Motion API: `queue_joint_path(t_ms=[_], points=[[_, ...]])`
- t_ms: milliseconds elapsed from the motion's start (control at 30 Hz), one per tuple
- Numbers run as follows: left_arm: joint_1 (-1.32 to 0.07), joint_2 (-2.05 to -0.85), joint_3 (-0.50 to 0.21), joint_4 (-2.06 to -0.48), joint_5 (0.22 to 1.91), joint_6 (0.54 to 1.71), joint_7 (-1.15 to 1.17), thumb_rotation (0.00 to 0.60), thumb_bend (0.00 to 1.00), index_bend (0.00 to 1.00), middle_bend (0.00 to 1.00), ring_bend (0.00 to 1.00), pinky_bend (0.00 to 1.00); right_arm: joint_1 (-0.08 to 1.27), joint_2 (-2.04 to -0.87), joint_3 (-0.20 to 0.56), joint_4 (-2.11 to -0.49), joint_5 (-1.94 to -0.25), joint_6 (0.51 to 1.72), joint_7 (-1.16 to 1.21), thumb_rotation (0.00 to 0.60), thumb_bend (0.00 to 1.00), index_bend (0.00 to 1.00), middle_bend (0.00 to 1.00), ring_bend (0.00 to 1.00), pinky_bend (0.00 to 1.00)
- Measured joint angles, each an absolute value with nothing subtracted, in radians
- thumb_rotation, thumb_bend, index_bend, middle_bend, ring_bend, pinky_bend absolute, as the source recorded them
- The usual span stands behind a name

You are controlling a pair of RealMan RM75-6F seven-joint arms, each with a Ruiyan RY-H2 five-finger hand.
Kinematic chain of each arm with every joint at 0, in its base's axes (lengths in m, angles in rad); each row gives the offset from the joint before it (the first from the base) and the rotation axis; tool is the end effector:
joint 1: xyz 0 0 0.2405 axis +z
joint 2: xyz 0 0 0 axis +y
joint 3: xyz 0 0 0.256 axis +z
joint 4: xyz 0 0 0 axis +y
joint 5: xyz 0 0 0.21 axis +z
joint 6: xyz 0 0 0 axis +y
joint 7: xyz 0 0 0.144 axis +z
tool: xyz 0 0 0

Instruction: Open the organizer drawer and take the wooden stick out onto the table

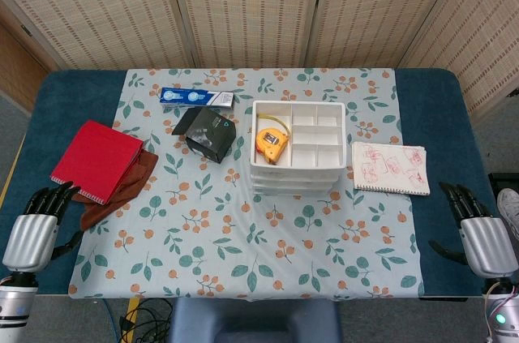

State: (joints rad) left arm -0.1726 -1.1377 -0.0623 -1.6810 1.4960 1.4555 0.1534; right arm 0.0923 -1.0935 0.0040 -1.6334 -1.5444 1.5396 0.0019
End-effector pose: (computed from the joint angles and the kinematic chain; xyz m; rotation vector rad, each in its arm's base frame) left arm -0.2790 0.2075 0.1449 -1.4704 -0.8109 -0.9147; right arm -0.3023 -0.1733 0.1638 1.4210 -0.8720 0.9385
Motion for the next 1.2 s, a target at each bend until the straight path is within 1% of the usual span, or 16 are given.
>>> queue_joint_path(t_ms=[300, 467, 533, 700, 800, 900, 967, 1033, 1200], points=[[-0.166, -1.135, -0.061, -1.672, 1.503, 1.467, 0.129, 0.600, 0.25, 0.14, 0.13, 0.15, 0.12, 0.078, -1.098, 0.002, -1.639, -1.577, 1.555, 0.000, 0.600, 0.16, 0.00, 0.11, 0.13, 0.29], [-0.158, -1.127, -0.060, -1.665, 1.512, 1.482, 0.110, 0.600, 0.25, 0.14, 0.13, 0.16, 0.12, 0.082, -1.102, -0.003, -1.655, -1.606, 1.549, -0.003, 0.600, 0.16, 0.00, 0.18, 0.20, 0.30], [-0.155, -1.125, -0.057, -1.664, 1.518, 1.487, 0.105, 0.600, 0.25, 0.14, 0.13, 0.15, 0.12, 0.091, -1.102, -0.008, -1.669, -1.623, 1.533, -0.003, 0.600, 0.16, 0.00, 0.21, 0.24, 0.33], [-0.150, -1.121, -0.054, -1.655, 1.532, 1.499, 0.089, 0.600, 0.25, 0.14, 0.13, 0.16, 0.12, 0.126, -1.107, -0.014, -1.713, -1.655, 1.476, 0.001, 0.600, 0.17, 0.00, 0.31, 0.37, 0.45], [-0.147, -1.118, -0.053, -1.650, 1.538, 1.504, 0.080, 0.600, 0.25, 0.14, 0.13, 0.15, 0.12, 0.149, -1.114, -0.015, -1.738, -1.660, 1.434, 0.002, 0.600, 0.18, 0.00, 0.33, 0.41, 0.49], [-0.145, -1.115, -0.051, -1.645, 1.541, 1.506, 0.073, 0.600, 0.25, 0.14, 0.13, 0.15, 0.12, 0.173, -1.125, -0.011, -1.758, -1.659, 1.399, -0.009, 0.600, 0.19, 0.00, 0.34, 0.41, 0.49], [-0.145, -1.114, -0.051, -1.643, 1.539, 1.503, 0.072, 0.600, 0.25, 0.14, 0.13, 0.15, 0.12, 0.177, -1.132, -0.007, -1.761, -1.653, 1.395, -0.025, 0.600, 0.19, 0.00, 0.35, 0.42, 0.49], [-0.146, -1.114, -0.051, -1.642, 1.537, 1.498, 0.072, 0.600, 0.25, 0.14, 0.13, 0.16, 0.12, 0.178, -1.140, -0.001, -1.768, -1.636, 1.391, -0.032, 0.600, 0.20, 0.00, 0.38, 0.46, 0.53], [-0.156, -1.116, -0.053, -1.642, 1.540, 1.485, 0.075, 0.600, 0.25, 0.14, 0.13, 0.16, 0.12, 0.195, -1.165, 0.009, -1.792, -1.591, 1.344, 0.002, 0.600, 0.21, 0.00, 0.54, 0.61, 0.72]])
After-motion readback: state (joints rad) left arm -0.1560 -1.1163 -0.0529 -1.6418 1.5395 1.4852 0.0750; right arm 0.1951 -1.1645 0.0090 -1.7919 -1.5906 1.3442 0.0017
